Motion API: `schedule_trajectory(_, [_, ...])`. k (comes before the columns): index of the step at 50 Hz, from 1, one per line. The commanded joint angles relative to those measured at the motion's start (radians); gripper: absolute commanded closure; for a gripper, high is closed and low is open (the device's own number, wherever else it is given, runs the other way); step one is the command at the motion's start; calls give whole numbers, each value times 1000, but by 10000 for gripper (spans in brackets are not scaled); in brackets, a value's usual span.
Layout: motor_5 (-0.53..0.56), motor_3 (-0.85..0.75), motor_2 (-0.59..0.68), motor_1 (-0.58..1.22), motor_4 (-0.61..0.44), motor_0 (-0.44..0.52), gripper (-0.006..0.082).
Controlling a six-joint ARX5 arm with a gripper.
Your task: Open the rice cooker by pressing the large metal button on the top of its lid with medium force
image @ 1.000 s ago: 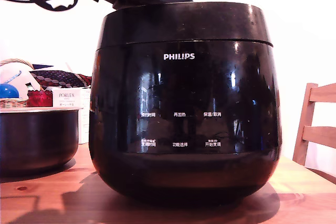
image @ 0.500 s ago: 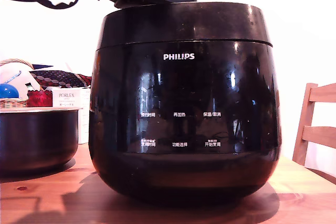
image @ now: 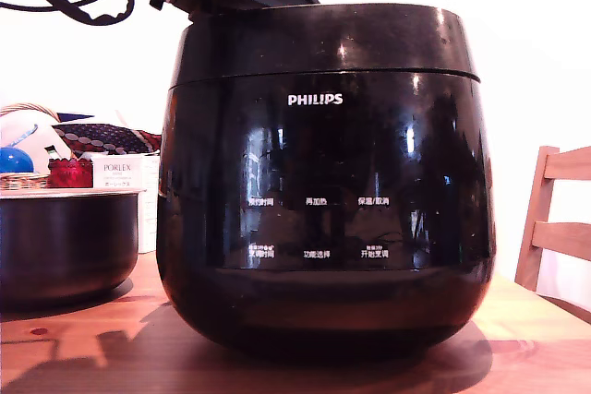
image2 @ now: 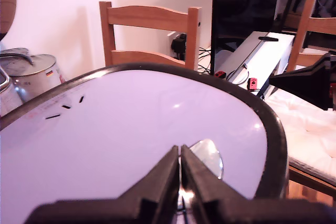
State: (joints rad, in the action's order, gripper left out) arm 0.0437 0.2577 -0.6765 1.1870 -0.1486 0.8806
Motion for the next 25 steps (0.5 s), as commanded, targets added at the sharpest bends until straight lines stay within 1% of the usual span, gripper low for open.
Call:
schedule_trajectory(1, [-1,-55,48,33,-3,6,788])
schedule_trajectory(25, [17,-141,48,53,-4,-2,788])
